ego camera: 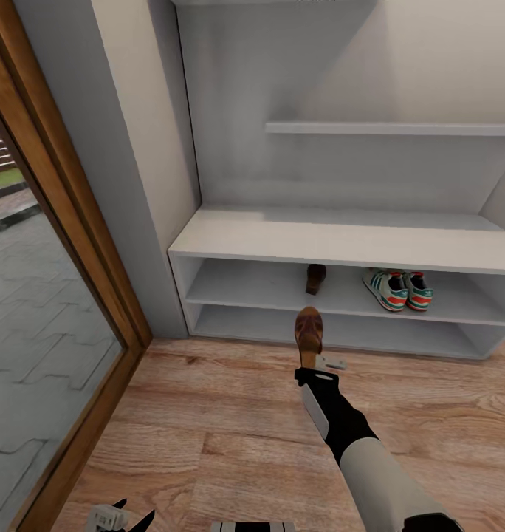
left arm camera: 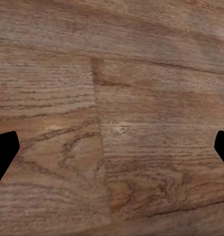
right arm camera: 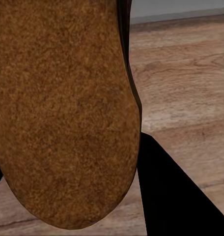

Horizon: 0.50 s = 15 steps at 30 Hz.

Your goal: Pick up the two gym shoes and the two sandals from the corridor floor and place them onto the hallstand (shoe rack) in the corridor, making sure they are on the rack and not on the floor. Arrange them so the two gym shoes are next to each other and the two sandals are next to each other.

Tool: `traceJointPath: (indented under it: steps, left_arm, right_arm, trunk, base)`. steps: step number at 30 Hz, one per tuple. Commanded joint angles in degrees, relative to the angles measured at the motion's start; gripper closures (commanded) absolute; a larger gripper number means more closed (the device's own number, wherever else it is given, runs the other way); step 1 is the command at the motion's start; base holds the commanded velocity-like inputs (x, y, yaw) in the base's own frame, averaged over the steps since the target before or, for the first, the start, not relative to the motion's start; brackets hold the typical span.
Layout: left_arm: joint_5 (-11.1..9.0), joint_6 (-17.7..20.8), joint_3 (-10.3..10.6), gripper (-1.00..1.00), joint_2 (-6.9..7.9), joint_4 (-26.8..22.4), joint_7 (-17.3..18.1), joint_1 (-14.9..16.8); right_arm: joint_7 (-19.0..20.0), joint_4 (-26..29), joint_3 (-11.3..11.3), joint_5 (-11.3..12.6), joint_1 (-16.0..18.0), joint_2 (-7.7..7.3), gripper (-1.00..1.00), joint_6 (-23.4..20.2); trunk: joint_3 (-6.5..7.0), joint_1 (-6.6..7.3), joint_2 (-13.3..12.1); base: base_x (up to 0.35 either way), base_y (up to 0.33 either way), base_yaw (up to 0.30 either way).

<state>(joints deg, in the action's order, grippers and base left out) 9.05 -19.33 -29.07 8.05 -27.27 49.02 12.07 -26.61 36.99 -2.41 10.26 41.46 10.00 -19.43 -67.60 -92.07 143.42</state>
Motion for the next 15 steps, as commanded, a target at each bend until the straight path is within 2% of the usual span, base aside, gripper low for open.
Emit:
traceJointPath:
  steps: [1,4,7,10,15]
  left_arm:
    - [0.60,-0.27,-0.47,-1.00,-0.05,-0.02,0.29,0.06]
    - [0.61,-0.27,-0.47,-1.00,-0.05,-0.04,0.29,0.06]
    - [0.62,-0.27,-0.47,-1.00,-0.05,-0.02,0.29,0.06]
    - [0.60,-0.27,-0.49,-1.00,-0.05,-0.06,0.29,0.06]
    - [0.59,-0.27,-0.49,-1.00,-0.05,-0.04,0.23,0.06]
  right_arm:
    - [-0.49,-0.01,-0.17,0.59,0.02,0.00,1.00,-0.17]
    - [-0.53,-0.11,-0.21,0.62,0.03,0.00,1.00,-0.17]
    - [-0.54,-0.23,-0.21,0.64,0.03,0.00,1.00,-0.17]
    - [-0.44,-0.25,-0.22,0.64,0.03,0.00,1.00,-0.16]
    - [-0.38,-0.25,-0.24,0.64,0.03,0.00,1.00,-0.16]
  trunk:
    - [-0.05,0.01,0.02]
    - [-0.05,0.01,0.02]
    - [-0.05,0.01,0.02]
    - [-0.05,0.01,0.02]
    - [-0.05,0.01,0.02]
  base:
    - [0.000,0.000,0.000]
    - [0.000,0.000,0.000]
    - [0.264,0.008,0.000]
    - [0.283,0.156,0.000]
    - [0.114,0.067,0.000]
